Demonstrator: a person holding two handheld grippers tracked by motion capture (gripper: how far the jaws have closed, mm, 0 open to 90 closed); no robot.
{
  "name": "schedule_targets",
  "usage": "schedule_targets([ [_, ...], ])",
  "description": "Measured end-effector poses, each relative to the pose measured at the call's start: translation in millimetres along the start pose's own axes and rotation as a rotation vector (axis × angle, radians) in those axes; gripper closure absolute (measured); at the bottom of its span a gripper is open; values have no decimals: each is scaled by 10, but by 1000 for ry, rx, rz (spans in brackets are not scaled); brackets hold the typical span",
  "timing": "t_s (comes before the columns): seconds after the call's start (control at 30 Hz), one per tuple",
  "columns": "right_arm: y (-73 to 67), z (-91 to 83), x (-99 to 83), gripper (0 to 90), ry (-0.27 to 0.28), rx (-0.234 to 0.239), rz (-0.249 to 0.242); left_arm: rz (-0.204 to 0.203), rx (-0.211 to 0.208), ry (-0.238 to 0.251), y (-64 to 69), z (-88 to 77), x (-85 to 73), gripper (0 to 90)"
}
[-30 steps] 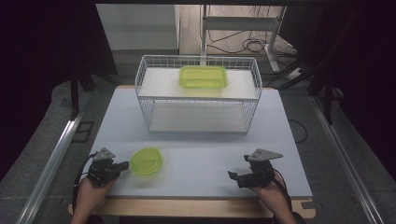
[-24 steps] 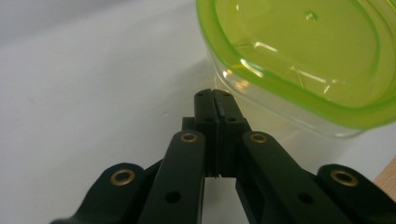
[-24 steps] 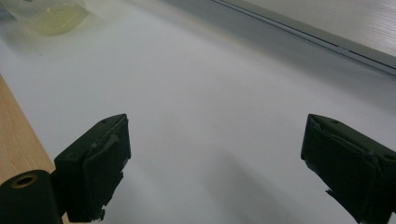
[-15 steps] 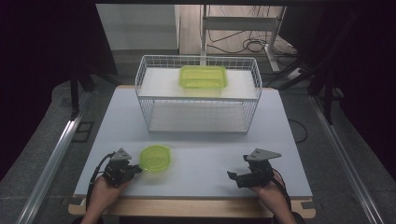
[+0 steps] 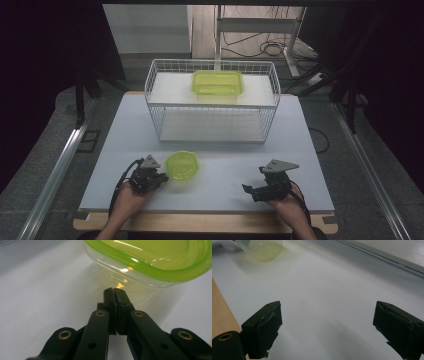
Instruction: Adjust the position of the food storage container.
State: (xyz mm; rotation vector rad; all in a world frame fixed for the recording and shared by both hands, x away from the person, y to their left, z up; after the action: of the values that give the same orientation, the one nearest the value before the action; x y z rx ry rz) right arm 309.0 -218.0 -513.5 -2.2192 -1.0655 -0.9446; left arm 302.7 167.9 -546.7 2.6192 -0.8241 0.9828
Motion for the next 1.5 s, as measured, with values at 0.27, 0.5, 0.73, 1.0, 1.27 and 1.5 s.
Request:
schedule_targets([
  [0.27, 3, -2, -5, 87, 0, 2, 3, 18, 15, 11, -56, 157, 191, 885],
  [0.5, 4, -5, -7, 87, -1, 2, 2, 29, -21, 44, -19, 258, 319, 879],
  [0.73, 6, -2, -9, 87, -3, 3, 5, 76, -44, 39, 133, 302, 355, 878],
  [1.0, 0, 13, -7, 87, -11, 8, 1, 83, -76, 55, 272, 355, 423, 878],
  [1.27, -11, 18, -6, 79, -12, 23, 37, 122, -85, 53, 466, 473, 506, 865],
  [1.5, 8, 57, 11, 57, -35, 42, 108, 130, -55, 51, 437, 382, 478, 821],
])
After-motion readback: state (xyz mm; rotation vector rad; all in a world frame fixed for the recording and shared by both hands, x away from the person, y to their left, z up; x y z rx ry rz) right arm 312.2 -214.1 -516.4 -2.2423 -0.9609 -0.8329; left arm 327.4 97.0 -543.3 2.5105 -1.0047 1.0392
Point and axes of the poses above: each handheld gripper's, and its own axes: z roughly forward along the jaws, x roughly out of its top, y roughly to its right, the point moved 2 cm from there along z, roughly forward along the jaws, and after that the axes turned 8 degrees about x, right-handed, at the moved point
